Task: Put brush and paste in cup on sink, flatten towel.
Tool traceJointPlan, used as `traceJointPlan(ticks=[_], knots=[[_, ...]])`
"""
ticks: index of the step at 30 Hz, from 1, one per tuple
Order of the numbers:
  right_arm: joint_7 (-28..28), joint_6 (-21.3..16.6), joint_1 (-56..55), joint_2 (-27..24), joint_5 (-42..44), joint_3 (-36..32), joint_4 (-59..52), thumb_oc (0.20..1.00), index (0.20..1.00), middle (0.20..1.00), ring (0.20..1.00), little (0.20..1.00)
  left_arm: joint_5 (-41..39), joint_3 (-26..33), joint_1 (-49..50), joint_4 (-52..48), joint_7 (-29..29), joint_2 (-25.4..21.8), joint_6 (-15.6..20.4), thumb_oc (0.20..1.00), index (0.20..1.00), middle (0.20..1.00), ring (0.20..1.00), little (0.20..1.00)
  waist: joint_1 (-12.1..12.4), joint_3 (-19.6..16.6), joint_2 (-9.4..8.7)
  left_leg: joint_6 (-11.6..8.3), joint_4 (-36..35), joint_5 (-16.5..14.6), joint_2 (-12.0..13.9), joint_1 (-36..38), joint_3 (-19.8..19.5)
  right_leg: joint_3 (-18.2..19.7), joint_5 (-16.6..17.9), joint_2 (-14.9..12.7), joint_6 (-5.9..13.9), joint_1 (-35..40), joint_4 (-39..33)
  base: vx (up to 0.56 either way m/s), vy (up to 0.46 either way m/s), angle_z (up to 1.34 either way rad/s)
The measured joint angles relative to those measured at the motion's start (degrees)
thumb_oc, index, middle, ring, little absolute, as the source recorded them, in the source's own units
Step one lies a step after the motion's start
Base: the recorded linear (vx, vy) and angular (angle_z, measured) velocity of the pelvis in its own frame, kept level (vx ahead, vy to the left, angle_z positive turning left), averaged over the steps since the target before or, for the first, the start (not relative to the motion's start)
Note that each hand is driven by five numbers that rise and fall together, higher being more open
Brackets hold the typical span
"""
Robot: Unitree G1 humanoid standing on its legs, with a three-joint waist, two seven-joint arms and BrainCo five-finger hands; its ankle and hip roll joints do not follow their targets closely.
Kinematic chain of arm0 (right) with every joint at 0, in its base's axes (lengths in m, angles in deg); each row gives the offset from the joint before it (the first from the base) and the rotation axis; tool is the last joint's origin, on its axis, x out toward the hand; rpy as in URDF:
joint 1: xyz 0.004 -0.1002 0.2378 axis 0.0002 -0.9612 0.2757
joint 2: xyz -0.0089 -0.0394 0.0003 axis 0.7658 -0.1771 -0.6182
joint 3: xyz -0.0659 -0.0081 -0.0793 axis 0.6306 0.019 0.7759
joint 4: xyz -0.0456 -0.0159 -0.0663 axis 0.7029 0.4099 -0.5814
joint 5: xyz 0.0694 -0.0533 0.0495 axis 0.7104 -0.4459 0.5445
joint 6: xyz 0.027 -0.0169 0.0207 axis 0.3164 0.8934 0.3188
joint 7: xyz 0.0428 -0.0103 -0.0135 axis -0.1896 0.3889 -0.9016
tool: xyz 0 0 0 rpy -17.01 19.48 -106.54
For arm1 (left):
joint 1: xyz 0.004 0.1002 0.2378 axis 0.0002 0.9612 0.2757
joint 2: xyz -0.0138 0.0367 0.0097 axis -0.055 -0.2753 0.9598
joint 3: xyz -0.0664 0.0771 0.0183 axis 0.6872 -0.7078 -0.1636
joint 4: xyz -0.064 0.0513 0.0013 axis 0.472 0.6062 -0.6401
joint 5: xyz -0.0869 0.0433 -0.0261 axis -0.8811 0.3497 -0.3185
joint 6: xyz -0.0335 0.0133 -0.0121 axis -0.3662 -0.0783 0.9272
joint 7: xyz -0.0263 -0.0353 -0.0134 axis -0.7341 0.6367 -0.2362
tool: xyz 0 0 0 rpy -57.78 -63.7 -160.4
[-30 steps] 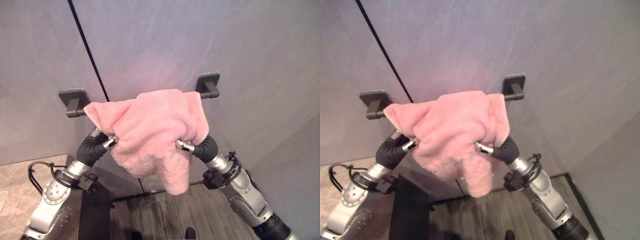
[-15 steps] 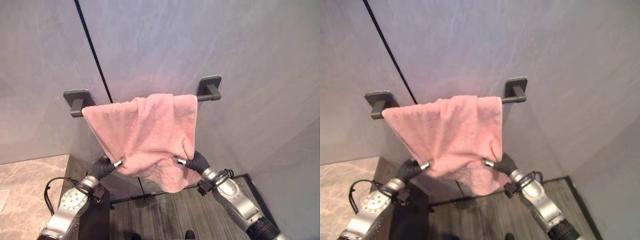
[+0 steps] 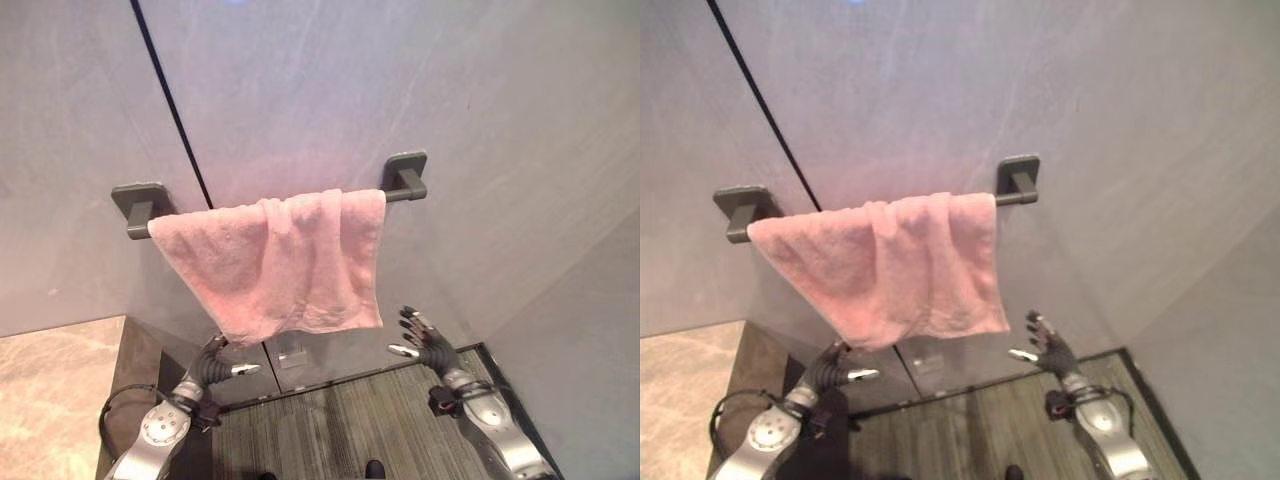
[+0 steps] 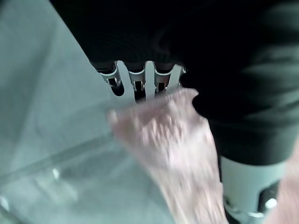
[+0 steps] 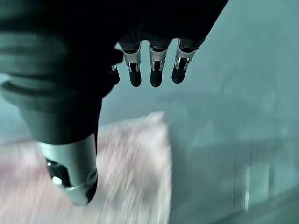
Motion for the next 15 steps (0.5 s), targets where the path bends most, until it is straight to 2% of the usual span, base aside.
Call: traceJointPlan(ticks=[3, 5, 8, 11, 13, 14, 15], knots=[[4.65, -1.32, -3.79, -0.41, -3.65, -6.06, -0.4, 1.0, 1.0, 1.0, 1.0, 1.0, 4.15, 4.55, 3.43, -1.16, -3.94, -0.63, 0.79, 1.0, 1.0, 1.0, 1.0, 1.0, -0.02, -0.12, 0.46, 0.01, -0.01, -0.01, 0.02, -0.22, 0.14, 0.03, -0.07, 0.03, 0.08, -0.32, -0.05, 0.0, 0.002, -0.01], [7.81, -3.78, -6.7, 2.08, -6.21, -13.66, -4.05, 1.0, 1.0, 1.0, 1.0, 1.0, 7.49, 10.05, 6.58, -5.14, -6.99, 0.6, 2.43, 1.0, 1.0, 1.0, 1.0, 1.0, -0.01, -0.11, 0.83, 0.26, -0.02, -0.21, 0.0, -0.34, 0.04, 0.01, -0.37, -0.01, 0.43, -0.35, -0.39, 0.0, 0.001, 0.02], [13.45, -5.2, -9.38, 1.21, -10.34, -21.03, -12.07, 1.0, 1.0, 1.0, 1.0, 1.0, 10.42, 18.88, 8.92, -7.99, -13.08, 0.58, 4.22, 1.0, 1.0, 1.0, 1.0, 1.0, -0.07, -0.4, 1.37, 0.39, -0.01, -0.34, -0.02, -0.3, 0.03, 0.01, -0.41, -0.05, 0.45, -0.33, -0.41, 0.0, 0.0, 0.0], [17.61, -7.8, -9.39, -2.79, -19.85, -21.6, -23.18, 1.0, 1.0, 1.0, 1.0, 1.0, 15.11, 22.05, 8.41, -13.51, -19.11, 0.45, 5.06, 1.0, 1.0, 1.0, 1.0, 1.0, -0.02, -0.75, 1.26, 0.37, 0.0, -0.32, 0.02, -0.34, -0.04, 0.03, -0.4, -0.03, 0.46, -0.31, -0.41, 0.0, 0.0, 0.0], [23.32, -8.67, -9.93, -11.8, -33.72, -20.29, -28.98, 1.0, 1.0, 1.0, 1.0, 1.0, 21.96, 23.03, 7.09, -17.96, -25.32, -2.0, 7.68, 1.0, 1.0, 1.0, 1.0, 1.0, 0.28, -0.94, 1.02, 0.37, 0.01, -0.32, -0.13, -0.4, -0.11, -0.04, -0.39, -0.18, 0.48, -0.33, -0.14, 0.0, 0.0, 0.0], [24.55, -9.73, -8.41, -16.79, -42.04, -20.22, -30.89, 1.0, 1.0, 1.0, 1.0, 1.0, 26.37, 23.14, 5.72, -20.12, -28.56, -4.96, 8.76, 1.0, 1.0, 1.0, 1.0, 1.0, 0.32, -1.15, 0.71, 0.38, 0.0, -0.3, -0.1, -0.46, -0.16, -0.06, -0.36, -0.18, 0.53, -0.31, 0.01, 0.0, 0.0, 0.0], [24.81, -10.46, -7.37, -17.61, -44.43, -19.89, -31.21, 1.0, 1.0, 1.0, 1.0, 1.0, 29.16, 23.06, 4.8, -20.58, -30.26, -6.76, 9.55, 1.0, 1.0, 1.0, 1.0, 1.0, 0.33, -1.34, 0.39, 0.37, 0.0, -0.3, -0.03, -0.46, -0.2, -0.1, -0.38, -0.08, 0.51, -0.34, 0.04, 0.0, 0.0, 0.0]])
